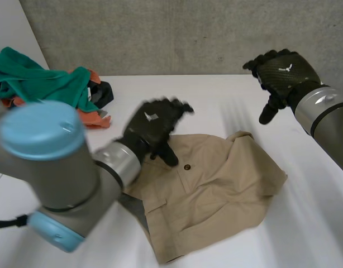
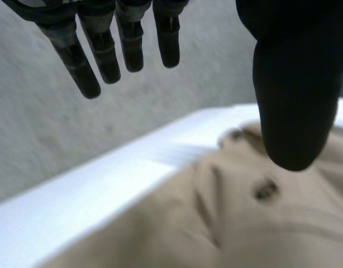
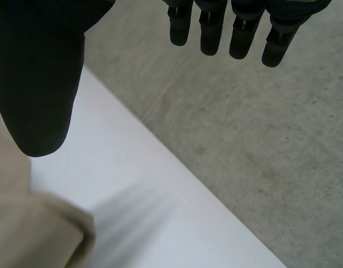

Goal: Fold the laundry.

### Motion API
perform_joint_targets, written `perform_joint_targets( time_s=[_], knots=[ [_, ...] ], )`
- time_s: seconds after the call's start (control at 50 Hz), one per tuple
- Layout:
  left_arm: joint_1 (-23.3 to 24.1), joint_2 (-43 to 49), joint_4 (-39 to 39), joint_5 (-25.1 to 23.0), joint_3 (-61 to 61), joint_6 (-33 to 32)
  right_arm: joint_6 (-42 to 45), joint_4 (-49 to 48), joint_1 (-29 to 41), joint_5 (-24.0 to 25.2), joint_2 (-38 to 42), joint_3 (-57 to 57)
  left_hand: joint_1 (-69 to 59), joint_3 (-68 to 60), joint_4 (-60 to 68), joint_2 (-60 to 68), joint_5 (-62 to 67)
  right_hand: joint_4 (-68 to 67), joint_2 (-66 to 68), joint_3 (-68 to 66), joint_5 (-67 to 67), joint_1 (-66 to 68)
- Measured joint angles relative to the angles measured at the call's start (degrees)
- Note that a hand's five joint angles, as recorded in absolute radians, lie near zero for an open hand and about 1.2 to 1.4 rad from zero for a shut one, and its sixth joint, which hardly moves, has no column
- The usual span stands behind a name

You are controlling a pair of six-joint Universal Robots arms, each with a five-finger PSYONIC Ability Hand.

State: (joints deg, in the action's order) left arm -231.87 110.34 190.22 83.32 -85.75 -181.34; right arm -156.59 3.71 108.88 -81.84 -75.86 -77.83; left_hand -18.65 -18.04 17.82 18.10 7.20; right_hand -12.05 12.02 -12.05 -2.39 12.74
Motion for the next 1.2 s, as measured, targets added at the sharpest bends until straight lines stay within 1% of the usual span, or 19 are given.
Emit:
perform_joint_targets(
  time_s=[0.06,0.16,0.26,0.34,0.4,0.46,0.52,0.64,0.68,0.7,0.72,0.74,0.76,0.8,0.84,0.92,1.04,1.14,1.2],
  knots=[
    [-2.64,-4.87,0.01,-0.22,-1.43,-0.03,4.44,3.09,0.35,-0.09,-0.22,-0.06,2.91,2.52,-2.34,-2.44,-2.41,0.0,0.0,0.0,0.0,0.0],
    [-6.84,-8.77,0.25,-0.63,-4.17,-0.2,8.03,8.08,0.61,-0.07,-1.27,-0.95,3.4,2.91,-3.04,-3.25,-2.99,0.0,0.0,0.0,0.0,0.0],
    [-10.8,-9.0,0.27,-1.08,-6.93,-1.47,9.69,11.58,0.71,0.35,-2.28,-4.38,3.4,2.91,-3.04,-3.25,-2.99,0.0,0.0,0.0,0.0,0.0],
    [-14.42,-5.9,0.36,-2.33,-9.33,-5.37,10.76,10.73,0.86,1.33,-3.02,-10.02,3.4,2.91,-3.04,-3.25,-2.98,0.0,0.0,0.0,0.0,0.0],
    [-17.06,-1.73,0.73,-3.93,-10.08,-9.65,11.3,6.22,1.31,2.14,-3.38,-15.95,3.4,2.91,-3.04,-3.25,-2.99,0.0,0.0,0.0,0.0,0.0],
    [-18.18,2.03,1.78,-5.45,-9.38,-12.25,11.39,1.51,1.77,2.37,-3.37,-20.19,3.4,2.91,-3.04,-3.25,-2.98,0.0,0.0,0.0,0.0,0.0],
    [-18.61,5.89,3.4,-6.95,-7.78,-13.94,11.3,-2.35,2.08,2.41,-3.27,-23.23,3.4,2.91,-3.04,-3.25,-2.99,0.0,0.0,0.0,0.0,0.0],
    [-18.33,14.82,6.62,-8.88,-0.85,-15.09,10.58,-15.22,3.29,1.49,-2.17,-31.63,2.71,2.42,-2.52,-2.47,-2.38,0.0,0.0,0.0,0.0,0.0],
    [-17.99,17.11,6.89,-8.89,1.54,-15.14,10.49,-18.36,3.78,0.45,-1.39,-32.94,-6.63,-5.55,5.84,5.53,6.78,-1.99,2.24,-2.27,-1.98,1.79],
    [-17.89,17.7,6.93,-8.88,2.2,-15.16,10.49,-18.83,3.85,0.26,-1.23,-33.09,-15.34,-13.12,13.52,14.37,14.14,-3.4,3.79,-3.8,-3.36,3.2],
    [-17.63,18.92,6.96,-8.84,3.63,-15.2,10.48,-20.43,4.12,-0.57,-0.6,-33.55,-15.34,-13.12,13.52,14.37,14.14,-10.79,10.83,-10.79,-10.85,10.08],
    [-17.22,20.5,6.91,-8.71,5.59,-15.3,10.52,-22.65,4.46,-1.88,0.51,-33.93,-31.05,-27.59,28.07,28.99,27.23,-27.08,27.98,-27.24,-26.99,28.3],
    [-16.96,21.39,6.83,-8.6,6.78,-15.36,10.56,-23.62,4.61,-2.57,1.12,-34.01,-42.34,-41.74,42.32,42.12,40.17,-36.27,37.46,-36.48,-36.03,36.04],
    [-16.46,22.62,6.49,-8.29,8.73,-15.5,10.8,-25.16,4.71,-3.74,2.51,-33.29,-43.58,-47.88,48.57,48.08,45.59,-50.19,51.14,-50.16,-49.46,48.85],
    [-15.94,23.2,5.93,-7.54,10.37,-15.58,11.22,-26.08,4.62,-4.59,3.99,-31.32,-43.58,-49.84,50.61,48.81,46.72,-55.22,55.29,-54.7,-53.4,51.74],
    [-15.02,22.05,5.1,-5.51,11.68,-15.44,12.2,-26.51,4.36,-5.36,6.7,-25.96,-43.58,-49.94,50.68,48.81,46.72,-56.24,55.36,-55.57,-53.45,51.73],
    [-12.38,10.31,4.52,-0.36,8.1,-12.93,14.08,-26.32,4.39,-5.7,12.48,-9.27,-44.01,-49.95,50.68,49.22,47.43,-56.31,55.37,-55.73,-53.45,51.73],
    [-9.91,-2.38,4.83,1.11,0.32,-7.28,12.97,-26.99,4.97,-5.32,18.09,6.39,-44.06,-50.07,50.69,49.32,47.9,-56.32,55.36,-55.95,-53.45,51.73],
    [-8.59,-7.17,5.09,1.17,-3.73,-4.61,11.57,-28.08,5.23,-4.92,20.45,11.62,-44.06,-50.11,50.69,49.53,47.9,-56.36,55.36,-56.01,-53.45,51.73]
  ],
)
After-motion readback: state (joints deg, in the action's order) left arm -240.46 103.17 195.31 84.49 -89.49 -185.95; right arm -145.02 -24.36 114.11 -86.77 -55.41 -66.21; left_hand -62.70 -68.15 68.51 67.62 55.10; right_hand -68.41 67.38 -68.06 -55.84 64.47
